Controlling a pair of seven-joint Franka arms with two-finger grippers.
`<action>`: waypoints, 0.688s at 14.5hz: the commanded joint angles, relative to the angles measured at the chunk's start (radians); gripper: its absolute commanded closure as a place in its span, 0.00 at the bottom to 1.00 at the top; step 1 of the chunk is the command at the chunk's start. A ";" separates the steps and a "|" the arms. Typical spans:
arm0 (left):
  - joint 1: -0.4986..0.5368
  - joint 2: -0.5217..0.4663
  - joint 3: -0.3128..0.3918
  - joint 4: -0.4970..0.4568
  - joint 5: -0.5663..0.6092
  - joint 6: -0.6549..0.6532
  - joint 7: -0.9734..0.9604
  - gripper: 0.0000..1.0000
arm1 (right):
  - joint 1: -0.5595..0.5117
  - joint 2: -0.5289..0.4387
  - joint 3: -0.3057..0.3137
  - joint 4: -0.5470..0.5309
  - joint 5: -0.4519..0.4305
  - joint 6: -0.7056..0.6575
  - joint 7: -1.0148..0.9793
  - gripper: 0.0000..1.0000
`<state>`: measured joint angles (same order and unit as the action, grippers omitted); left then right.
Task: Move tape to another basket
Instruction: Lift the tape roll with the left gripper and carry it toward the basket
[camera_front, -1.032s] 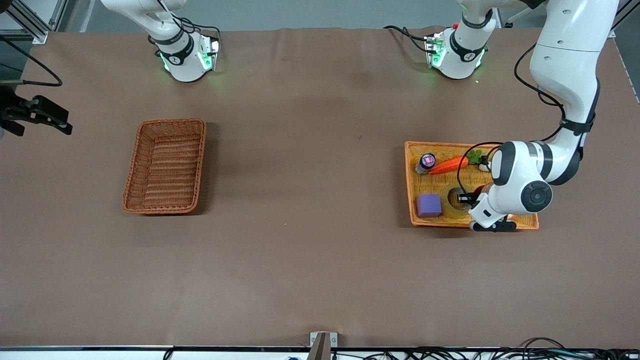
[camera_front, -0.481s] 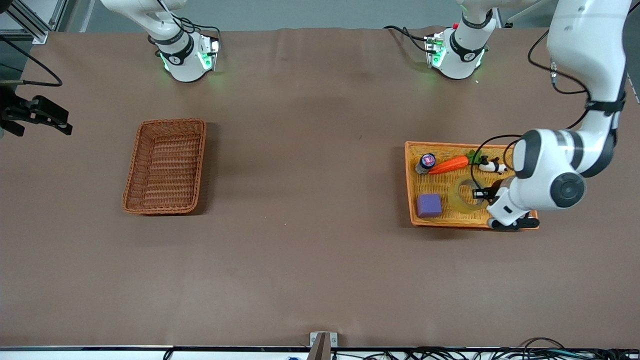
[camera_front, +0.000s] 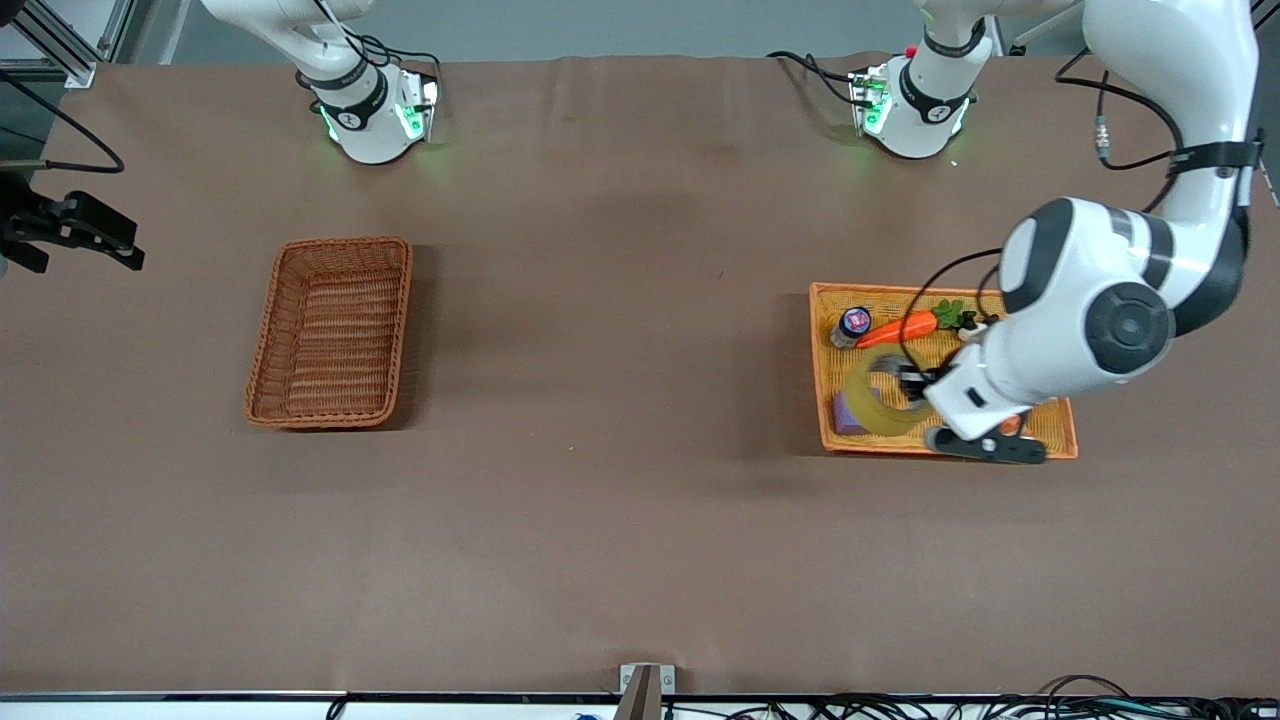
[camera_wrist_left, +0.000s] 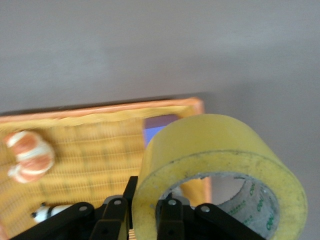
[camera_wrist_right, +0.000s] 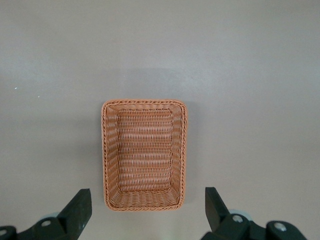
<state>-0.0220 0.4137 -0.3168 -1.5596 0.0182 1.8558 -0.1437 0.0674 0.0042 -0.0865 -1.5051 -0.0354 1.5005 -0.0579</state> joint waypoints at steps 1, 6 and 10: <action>-0.016 0.036 -0.091 0.058 0.019 -0.027 -0.090 0.97 | -0.014 -0.015 0.005 -0.020 0.022 0.004 -0.005 0.00; -0.215 0.213 -0.148 0.214 0.026 -0.020 -0.331 0.97 | -0.014 -0.013 0.005 -0.018 0.022 0.010 -0.005 0.00; -0.393 0.351 -0.105 0.303 0.034 0.080 -0.468 0.95 | -0.015 -0.013 0.005 -0.018 0.022 0.010 -0.005 0.00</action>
<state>-0.3485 0.6852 -0.4508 -1.3514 0.0302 1.9067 -0.5713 0.0668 0.0045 -0.0885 -1.5058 -0.0354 1.5007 -0.0579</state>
